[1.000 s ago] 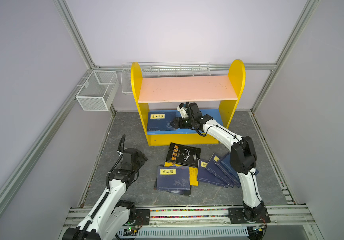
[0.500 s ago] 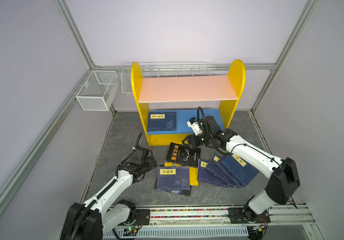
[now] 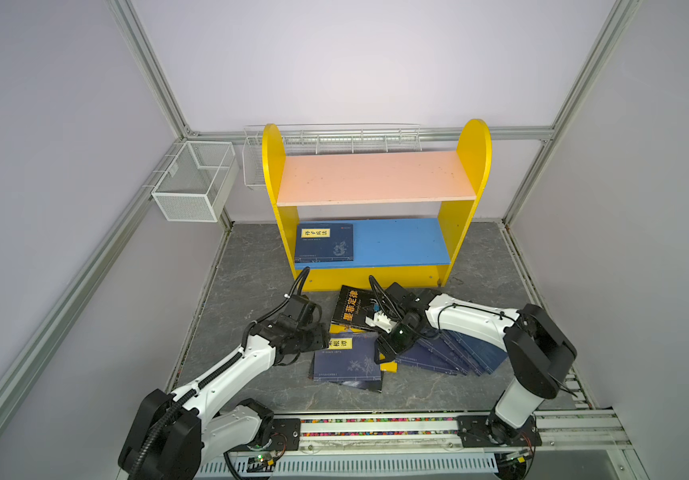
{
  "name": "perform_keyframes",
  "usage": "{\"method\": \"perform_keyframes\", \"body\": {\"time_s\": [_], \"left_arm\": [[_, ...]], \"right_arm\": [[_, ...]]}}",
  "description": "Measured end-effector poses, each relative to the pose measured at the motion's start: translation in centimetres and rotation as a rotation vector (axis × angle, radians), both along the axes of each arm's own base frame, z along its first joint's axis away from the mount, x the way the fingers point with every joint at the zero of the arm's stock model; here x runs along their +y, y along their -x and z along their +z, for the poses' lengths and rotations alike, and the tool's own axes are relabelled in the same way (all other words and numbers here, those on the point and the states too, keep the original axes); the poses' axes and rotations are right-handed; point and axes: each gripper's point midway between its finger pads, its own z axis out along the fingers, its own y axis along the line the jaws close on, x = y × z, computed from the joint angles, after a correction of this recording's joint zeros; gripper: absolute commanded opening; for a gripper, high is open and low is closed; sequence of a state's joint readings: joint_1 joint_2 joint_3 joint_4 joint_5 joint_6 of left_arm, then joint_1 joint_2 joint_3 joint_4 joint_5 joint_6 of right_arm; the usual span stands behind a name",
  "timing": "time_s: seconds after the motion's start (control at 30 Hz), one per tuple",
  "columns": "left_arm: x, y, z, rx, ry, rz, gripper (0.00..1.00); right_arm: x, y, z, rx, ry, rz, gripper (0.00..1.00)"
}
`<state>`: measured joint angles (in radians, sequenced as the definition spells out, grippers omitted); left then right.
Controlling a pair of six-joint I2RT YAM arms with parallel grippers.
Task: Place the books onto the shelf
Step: 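Grasp the next dark-blue book with the right gripper while the left gripper reaches the pile, then lift the dark-blue book upright with the right gripper toward the blue shelf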
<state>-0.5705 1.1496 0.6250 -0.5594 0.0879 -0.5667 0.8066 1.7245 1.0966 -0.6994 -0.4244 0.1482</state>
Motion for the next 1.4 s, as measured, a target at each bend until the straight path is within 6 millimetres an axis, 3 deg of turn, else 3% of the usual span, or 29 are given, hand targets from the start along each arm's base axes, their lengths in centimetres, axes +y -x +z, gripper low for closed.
{"method": "perform_keyframes", "body": {"time_s": [0.13,0.33,0.4,0.5,0.63,0.7,0.77,0.83,0.93,1.1,1.2,1.3,1.4], "left_arm": [[0.0,0.5,-1.6,0.055,-0.041,-0.013,0.46],[-0.2,0.2,-1.5,0.057,-0.047,-0.016,0.28],[-0.1,0.1,-1.5,0.054,-0.053,-0.014,0.22],[0.0,0.1,-1.4,0.050,-0.057,-0.010,0.15],[0.0,0.1,-1.3,0.045,-0.057,-0.016,0.15],[0.1,-0.1,-1.2,0.041,-0.062,-0.010,0.18],[0.4,-0.3,-0.7,0.035,-0.079,0.001,0.27],[0.7,-1.0,0.3,0.013,-0.086,0.024,0.53],[1.3,-2.8,3.2,-0.063,-0.013,0.102,0.72],[4.0,-6.3,10.4,-0.291,0.254,0.307,0.81],[5.1,-7.1,13.8,-0.410,0.430,0.366,0.82],[4.5,-7.2,15.2,-0.442,0.552,0.338,0.81],[2.9,-6.9,16.2,-0.431,0.643,0.263,0.79]], "right_arm": [[0.9,-0.4,-0.2,0.020,-0.018,0.003,0.59],[2.1,-1.1,0.0,0.031,-0.059,0.002,0.53],[2.0,-1.3,0.1,0.031,-0.064,-0.003,0.46],[2.1,-1.9,0.3,0.024,-0.086,-0.013,0.26],[2.7,-2.3,1.2,0.020,-0.131,-0.016,0.07],[2.9,-2.3,1.8,0.017,-0.145,-0.018,0.07],[3.1,-2.6,2.4,0.000,-0.165,-0.017,0.07],[3.5,-3.1,3.6,-0.031,-0.205,-0.023,0.07],[4.1,-4.7,6.8,-0.086,-0.316,-0.059,0.07],[3.9,-7.5,13.9,-0.182,-0.535,-0.139,0.07],[3.4,-8.6,17.4,-0.236,-0.633,-0.169,0.07],[3.1,-9.0,19.4,-0.254,-0.692,-0.180,0.07],[3.2,-8.9,19.9,-0.244,-0.715,-0.177,0.07]]}}
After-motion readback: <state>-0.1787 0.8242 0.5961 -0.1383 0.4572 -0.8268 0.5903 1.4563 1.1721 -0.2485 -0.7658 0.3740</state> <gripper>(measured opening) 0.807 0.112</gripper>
